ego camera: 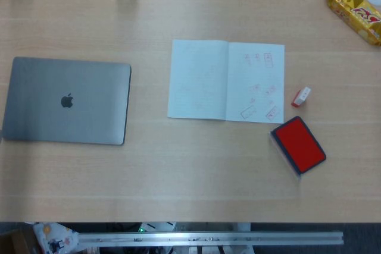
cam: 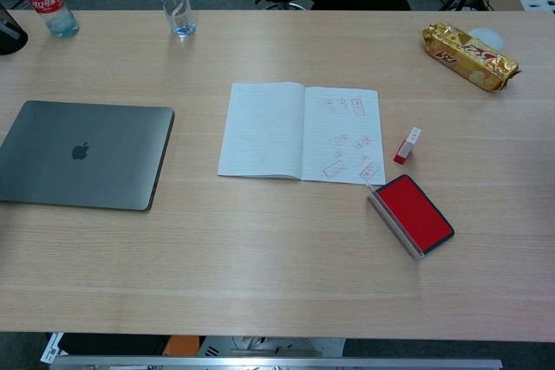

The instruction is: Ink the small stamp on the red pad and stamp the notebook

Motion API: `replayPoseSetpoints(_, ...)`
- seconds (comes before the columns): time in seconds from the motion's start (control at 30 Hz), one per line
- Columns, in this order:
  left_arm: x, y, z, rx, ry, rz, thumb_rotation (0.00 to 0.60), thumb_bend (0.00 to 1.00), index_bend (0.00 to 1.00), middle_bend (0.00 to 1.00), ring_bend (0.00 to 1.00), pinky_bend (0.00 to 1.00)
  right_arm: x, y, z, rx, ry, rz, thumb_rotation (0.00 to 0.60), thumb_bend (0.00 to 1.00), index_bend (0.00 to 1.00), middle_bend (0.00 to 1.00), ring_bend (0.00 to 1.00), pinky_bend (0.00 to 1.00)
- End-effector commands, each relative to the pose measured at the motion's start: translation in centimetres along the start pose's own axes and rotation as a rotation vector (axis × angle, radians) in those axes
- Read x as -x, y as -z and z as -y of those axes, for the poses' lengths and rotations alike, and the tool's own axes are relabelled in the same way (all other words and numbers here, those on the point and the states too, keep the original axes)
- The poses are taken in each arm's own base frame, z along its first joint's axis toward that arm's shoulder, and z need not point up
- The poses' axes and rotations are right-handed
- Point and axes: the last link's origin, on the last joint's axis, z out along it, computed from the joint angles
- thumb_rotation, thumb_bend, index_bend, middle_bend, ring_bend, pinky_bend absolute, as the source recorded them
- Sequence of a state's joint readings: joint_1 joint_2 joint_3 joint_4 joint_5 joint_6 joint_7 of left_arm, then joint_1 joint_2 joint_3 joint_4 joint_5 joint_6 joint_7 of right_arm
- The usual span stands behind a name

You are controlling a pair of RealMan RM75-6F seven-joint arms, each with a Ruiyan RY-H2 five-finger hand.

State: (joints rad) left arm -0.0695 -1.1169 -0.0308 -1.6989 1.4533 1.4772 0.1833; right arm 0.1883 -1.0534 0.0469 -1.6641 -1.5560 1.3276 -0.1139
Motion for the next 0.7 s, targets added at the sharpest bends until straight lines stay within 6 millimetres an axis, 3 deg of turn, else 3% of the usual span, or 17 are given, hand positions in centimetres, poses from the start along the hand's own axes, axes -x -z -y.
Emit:
replayPoseSetpoints(0.03, -0.1, 0.0, 0.0, 0.001, 0.004, 0.004, 0.6, 0.21, 0.04, 0.01, 0.05, 0.09, 0.1, -2.1, 1.6, -0.103, 0.065, 0.039, 0.6, 0.13, 0.4, 0.4, 0.34, 0.37)
replayPoseSetpoints(0.43, -0.4, 0.9, 0.8, -0.029, 0.014, 0.013, 0.6, 0.21, 0.04, 0.0, 0.05, 0.09, 3.0, -8.6, 6.5, -0.275, 0.178, 0.153, 0.6, 0.13, 0.4, 0.39, 0.33, 0.37)
replayPoseSetpoints(0.7, -0.5, 1.4, 1.2, -0.052, 0.013, 0.02, 0.6, 0.21, 0.04, 0.0, 0.05, 0.09, 5.8, -11.1, 8.6, -0.317, 0.228, 0.236, 0.6, 0.13, 0.4, 0.36, 0.27, 0.37)
